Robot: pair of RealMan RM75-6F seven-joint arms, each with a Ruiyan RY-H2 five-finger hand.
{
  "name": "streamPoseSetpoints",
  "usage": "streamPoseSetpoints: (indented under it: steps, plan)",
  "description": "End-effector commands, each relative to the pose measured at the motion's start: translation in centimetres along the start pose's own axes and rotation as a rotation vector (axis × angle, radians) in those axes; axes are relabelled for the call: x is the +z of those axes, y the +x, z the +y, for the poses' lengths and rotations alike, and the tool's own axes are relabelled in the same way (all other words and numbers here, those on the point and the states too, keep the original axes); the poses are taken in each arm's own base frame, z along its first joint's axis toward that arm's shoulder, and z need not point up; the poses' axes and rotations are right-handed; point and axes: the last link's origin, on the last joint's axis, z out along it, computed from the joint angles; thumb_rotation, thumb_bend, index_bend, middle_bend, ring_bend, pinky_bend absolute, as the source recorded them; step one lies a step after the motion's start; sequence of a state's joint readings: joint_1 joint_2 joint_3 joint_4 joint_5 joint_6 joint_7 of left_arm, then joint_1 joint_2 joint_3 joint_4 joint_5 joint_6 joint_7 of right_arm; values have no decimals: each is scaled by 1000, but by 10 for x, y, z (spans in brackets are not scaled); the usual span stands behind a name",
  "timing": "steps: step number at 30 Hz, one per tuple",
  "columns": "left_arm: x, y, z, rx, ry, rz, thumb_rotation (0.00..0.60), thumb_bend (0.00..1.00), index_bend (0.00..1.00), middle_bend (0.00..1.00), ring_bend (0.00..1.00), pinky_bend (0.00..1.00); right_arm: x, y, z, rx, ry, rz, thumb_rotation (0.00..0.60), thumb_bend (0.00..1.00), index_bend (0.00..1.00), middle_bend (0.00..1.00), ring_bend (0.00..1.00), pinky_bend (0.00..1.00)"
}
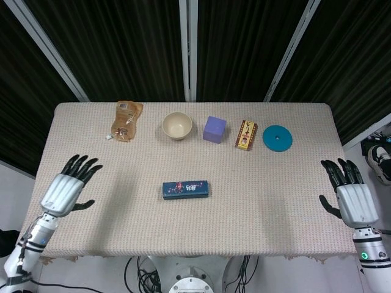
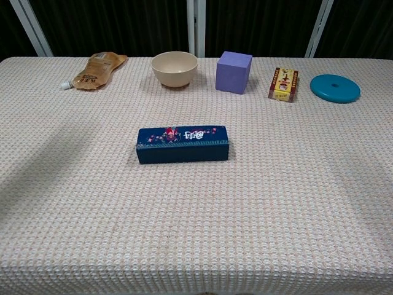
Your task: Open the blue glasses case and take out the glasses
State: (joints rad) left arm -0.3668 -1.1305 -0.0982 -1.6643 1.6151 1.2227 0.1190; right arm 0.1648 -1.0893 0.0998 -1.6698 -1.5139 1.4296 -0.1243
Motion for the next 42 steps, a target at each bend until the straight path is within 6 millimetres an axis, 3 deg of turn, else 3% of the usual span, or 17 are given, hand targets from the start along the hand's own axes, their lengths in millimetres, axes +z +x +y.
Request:
streamPoseSetpoints:
  steps: [1, 9, 18, 28, 36, 42]
  plan:
    - [54, -1, 34, -39, -155, -40, 600, 110, 167, 88, 0, 0, 2, 1, -2, -7, 4, -4, 600, 238, 44, 114, 0, 8]
    - [110, -24, 94, -51, -321, -157, 600, 111, 167, 88, 0, 0, 2, 3, -3, -10, -5, -11, 600, 238, 45, 114, 0, 8]
    - [155, -50, 148, -60, -382, -224, 600, 111, 167, 87, 0, 0, 2, 3, -4, -9, -7, -12, 600, 237, 45, 114, 0, 8]
    - [191, -70, 193, -77, -379, -259, 600, 111, 164, 82, 0, 0, -2, 5, -1, -8, -18, -10, 600, 237, 44, 114, 0, 8]
    - [216, -84, 209, -93, -324, -275, 600, 105, 164, 82, 0, 0, -4, 3, 0, -4, -22, -14, 600, 238, 44, 114, 0, 8]
    - [237, -82, 183, -117, -173, -231, 600, 96, 164, 82, 0, 0, -5, 2, 2, -4, -29, -20, 600, 238, 44, 114, 0, 8]
